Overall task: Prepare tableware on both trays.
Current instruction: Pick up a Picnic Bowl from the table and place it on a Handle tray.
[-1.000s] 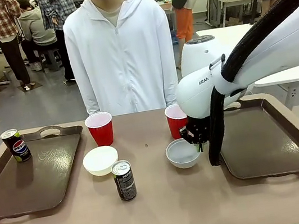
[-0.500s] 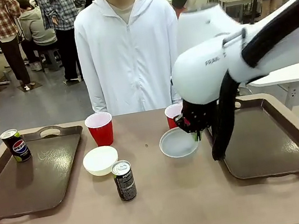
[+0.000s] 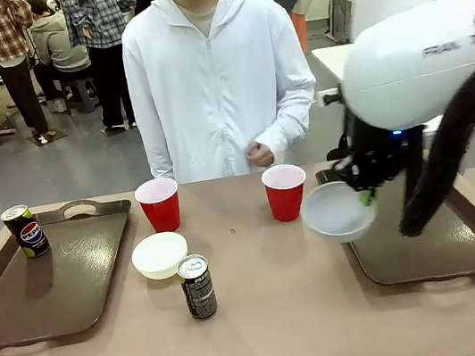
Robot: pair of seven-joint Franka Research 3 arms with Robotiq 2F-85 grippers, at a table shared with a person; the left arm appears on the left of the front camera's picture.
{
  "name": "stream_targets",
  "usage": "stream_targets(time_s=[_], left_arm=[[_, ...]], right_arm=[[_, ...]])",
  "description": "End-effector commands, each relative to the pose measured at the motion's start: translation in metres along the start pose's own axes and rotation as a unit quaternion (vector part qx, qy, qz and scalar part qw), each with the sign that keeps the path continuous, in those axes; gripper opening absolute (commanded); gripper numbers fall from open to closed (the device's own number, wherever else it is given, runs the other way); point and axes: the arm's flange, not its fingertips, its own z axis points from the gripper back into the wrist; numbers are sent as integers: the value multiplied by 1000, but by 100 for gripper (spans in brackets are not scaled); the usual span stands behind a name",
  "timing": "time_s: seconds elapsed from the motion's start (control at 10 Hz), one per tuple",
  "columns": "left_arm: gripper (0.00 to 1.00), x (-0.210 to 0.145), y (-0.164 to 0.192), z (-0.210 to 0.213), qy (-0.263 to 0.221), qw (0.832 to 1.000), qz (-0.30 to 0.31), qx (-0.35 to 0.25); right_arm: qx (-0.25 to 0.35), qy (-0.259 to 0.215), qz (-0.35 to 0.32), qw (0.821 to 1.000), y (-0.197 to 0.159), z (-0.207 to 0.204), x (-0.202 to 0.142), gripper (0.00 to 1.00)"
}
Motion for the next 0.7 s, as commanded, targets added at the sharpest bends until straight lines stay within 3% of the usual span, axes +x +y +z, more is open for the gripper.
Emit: stream_targets(time_s=[0.0, 0.3, 0.6], left_arm=[[100, 0, 0, 1, -3, 1000, -2, -3], [100, 0, 0, 1, -3, 1000, -2, -3], [100, 0, 0, 1, -3, 1000, -2, -3]], right_arm=[[6, -5, 7, 1000, -54, 4, -15, 2], [13, -26, -9, 1000, -120, -9, -10, 2], [-14, -36, -16, 999, -141, -26, 8, 2]])
